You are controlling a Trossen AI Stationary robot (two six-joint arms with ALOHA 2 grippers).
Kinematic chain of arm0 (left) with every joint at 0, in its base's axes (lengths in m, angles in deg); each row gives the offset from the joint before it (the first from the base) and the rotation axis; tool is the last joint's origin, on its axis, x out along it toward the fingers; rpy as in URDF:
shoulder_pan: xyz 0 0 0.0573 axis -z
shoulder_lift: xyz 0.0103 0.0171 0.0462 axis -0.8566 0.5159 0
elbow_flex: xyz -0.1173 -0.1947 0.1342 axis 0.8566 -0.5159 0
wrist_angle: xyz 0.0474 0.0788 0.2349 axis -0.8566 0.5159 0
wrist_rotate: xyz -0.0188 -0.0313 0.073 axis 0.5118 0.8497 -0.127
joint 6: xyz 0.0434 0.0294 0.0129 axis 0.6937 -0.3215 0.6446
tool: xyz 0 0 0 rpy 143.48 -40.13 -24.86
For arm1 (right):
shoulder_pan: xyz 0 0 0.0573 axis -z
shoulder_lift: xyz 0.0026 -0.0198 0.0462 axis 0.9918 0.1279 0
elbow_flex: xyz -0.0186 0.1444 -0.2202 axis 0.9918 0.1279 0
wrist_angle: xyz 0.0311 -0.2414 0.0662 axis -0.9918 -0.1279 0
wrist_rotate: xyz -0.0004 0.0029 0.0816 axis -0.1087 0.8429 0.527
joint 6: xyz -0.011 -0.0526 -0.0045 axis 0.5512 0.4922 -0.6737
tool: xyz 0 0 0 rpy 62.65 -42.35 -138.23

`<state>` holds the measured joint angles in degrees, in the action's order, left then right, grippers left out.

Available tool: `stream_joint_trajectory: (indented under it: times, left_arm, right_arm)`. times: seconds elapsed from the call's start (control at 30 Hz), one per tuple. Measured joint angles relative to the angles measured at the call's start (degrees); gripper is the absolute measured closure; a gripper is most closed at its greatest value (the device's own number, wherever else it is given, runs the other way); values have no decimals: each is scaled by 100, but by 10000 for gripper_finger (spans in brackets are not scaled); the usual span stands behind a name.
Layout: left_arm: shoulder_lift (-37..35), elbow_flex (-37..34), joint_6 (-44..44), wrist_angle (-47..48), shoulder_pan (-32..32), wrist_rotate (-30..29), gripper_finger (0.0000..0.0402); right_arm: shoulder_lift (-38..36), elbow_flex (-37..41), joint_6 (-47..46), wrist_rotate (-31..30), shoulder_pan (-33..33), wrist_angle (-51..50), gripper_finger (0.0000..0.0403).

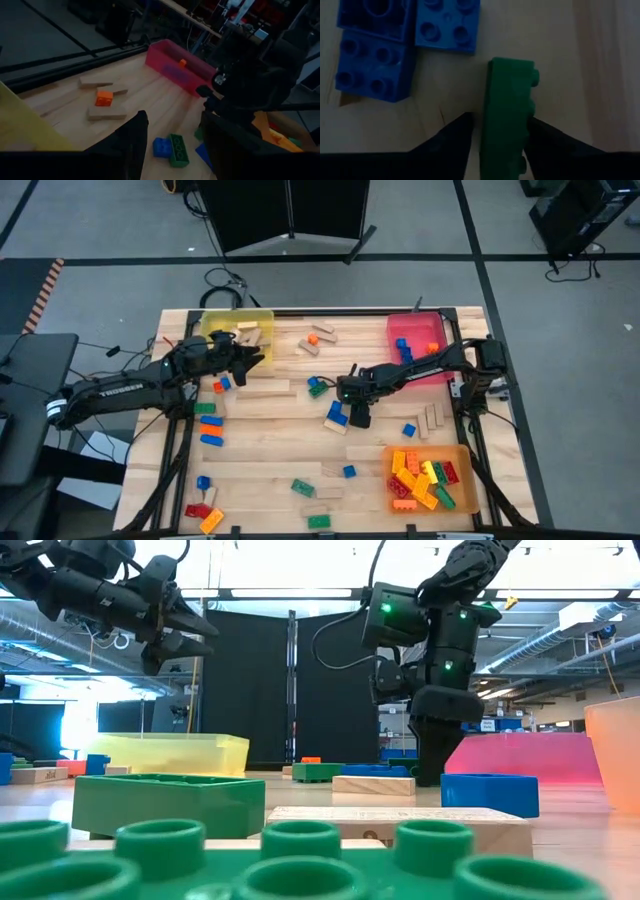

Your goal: Sort blocks by size

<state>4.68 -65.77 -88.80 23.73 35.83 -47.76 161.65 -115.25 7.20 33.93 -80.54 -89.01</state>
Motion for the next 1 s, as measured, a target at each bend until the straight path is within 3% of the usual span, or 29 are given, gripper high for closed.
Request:
stream_joint_trajectory:
  times: [0.2, 0.4, 0.53, 0.77, 1.0]
  left_arm:
    - [1, 0, 21, -89, -1, -10, 210]
    - [2, 0, 1116, -86, 0, -22, 210]
    - [-9, 0, 1203, -85, 0, 244, 210]
    - [-21, 0, 1226, -75, 4, 749, 224]
    - [-182, 0, 1681, -78, 118, 787, 244]
  right_arm:
    - [-144, 21, -212, -95, 43, -58, 297]
    - [-858, 24, -1159, -414, 52, -578, 300]
    - [-1629, 27, -2313, -490, -155, -905, 300]
    - [-2862, 20, -5026, -1300, -1499, -1753, 300]
    - [-2902, 20, -8049, -1535, -3294, -2542, 300]
